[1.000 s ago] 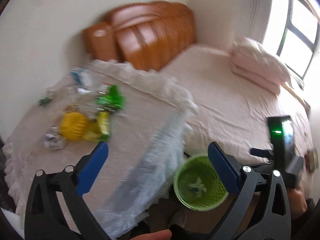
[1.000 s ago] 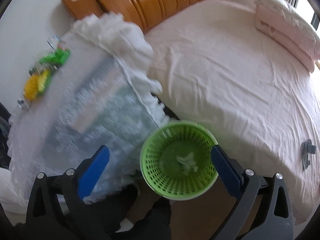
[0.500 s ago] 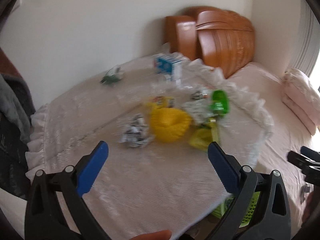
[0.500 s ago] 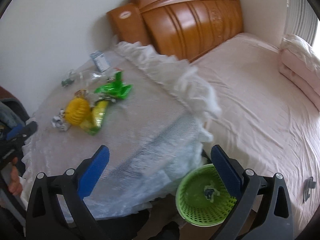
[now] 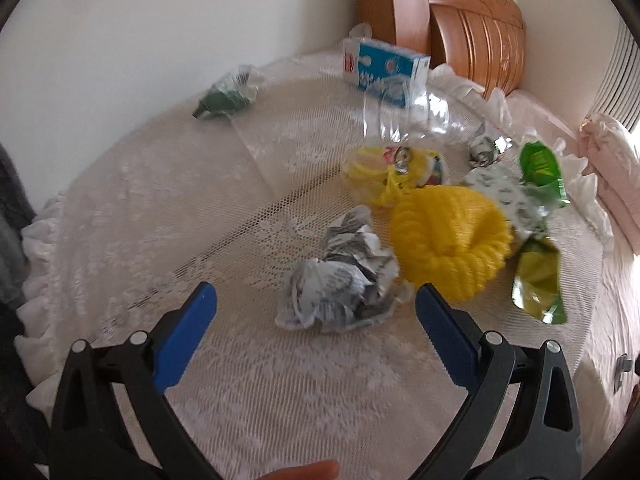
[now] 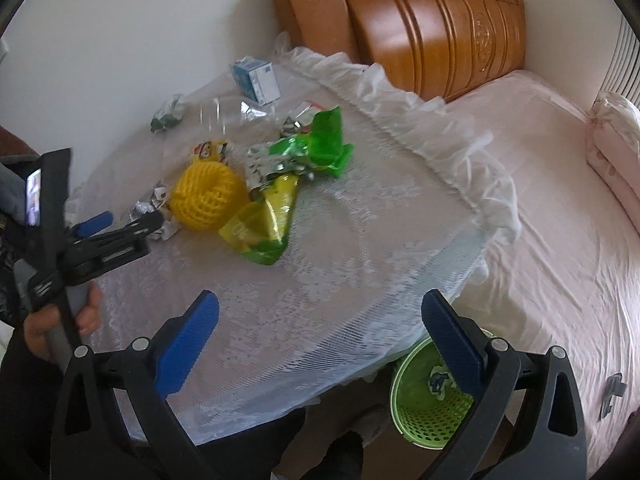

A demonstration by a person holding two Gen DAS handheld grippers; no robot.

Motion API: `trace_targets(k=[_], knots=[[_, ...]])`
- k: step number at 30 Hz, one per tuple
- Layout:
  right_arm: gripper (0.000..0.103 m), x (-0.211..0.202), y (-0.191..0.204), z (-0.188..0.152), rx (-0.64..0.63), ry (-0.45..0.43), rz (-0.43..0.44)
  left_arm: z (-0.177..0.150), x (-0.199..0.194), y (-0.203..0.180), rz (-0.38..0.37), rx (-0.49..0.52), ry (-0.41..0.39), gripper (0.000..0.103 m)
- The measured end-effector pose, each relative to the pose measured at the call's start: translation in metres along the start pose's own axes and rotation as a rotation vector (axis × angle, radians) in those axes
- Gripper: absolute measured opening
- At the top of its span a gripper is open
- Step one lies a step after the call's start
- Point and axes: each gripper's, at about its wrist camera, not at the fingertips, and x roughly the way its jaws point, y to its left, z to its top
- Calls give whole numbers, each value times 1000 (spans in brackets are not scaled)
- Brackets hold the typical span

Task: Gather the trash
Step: 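Reach the left tool to the crumpled grey paper and grasp it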

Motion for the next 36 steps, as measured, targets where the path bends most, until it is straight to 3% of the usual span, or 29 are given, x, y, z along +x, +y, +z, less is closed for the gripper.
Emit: trace_targets(k=[13, 21, 25, 36], knots=[[101, 13, 14, 7, 2, 30, -43, 1, 35, 7, -100, -90, 21, 95], [101, 14, 14, 11, 7, 32, -62, -1, 36, 4, -96, -65, -17, 95], [101, 16, 17, 12, 0, 38, -61, -7, 36, -1, -57, -18, -33, 95], [101, 18, 29, 15, -30, 41, -53, -7, 37, 1, -59, -23, -32, 95]])
